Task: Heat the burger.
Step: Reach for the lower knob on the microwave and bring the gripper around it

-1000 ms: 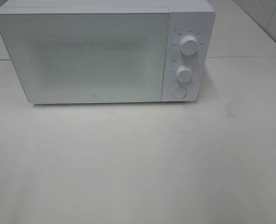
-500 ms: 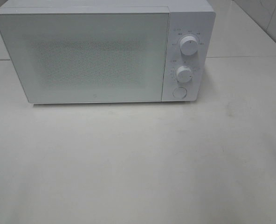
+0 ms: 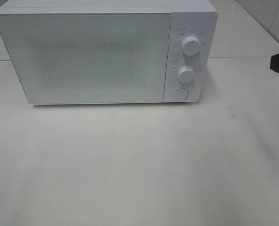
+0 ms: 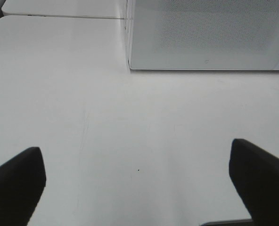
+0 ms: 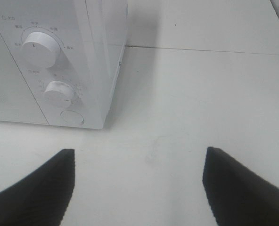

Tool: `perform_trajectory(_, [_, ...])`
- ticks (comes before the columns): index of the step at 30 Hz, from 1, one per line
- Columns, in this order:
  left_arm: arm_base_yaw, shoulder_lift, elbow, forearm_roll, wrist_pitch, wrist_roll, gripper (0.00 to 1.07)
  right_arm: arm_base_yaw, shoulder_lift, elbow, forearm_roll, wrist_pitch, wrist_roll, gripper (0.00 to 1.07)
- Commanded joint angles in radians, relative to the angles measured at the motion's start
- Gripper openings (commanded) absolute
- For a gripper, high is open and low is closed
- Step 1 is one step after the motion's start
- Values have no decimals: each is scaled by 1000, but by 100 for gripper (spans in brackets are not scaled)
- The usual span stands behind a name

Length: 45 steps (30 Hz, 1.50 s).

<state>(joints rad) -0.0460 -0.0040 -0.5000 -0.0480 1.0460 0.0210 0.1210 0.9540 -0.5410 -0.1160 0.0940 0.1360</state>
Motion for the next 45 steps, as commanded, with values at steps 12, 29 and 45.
perform_trajectory(12, [2, -26, 3, -8, -9, -1, 98, 0, 224, -7, 20, -365, 3, 74])
perform_trajectory(29, [2, -26, 3, -8, -9, -1, 98, 146, 357, 113, 385, -821, -319, 74])
perform_trajectory(45, [2, -26, 3, -8, -9, -1, 98, 467, 549, 132, 818, -1140, -525, 74])
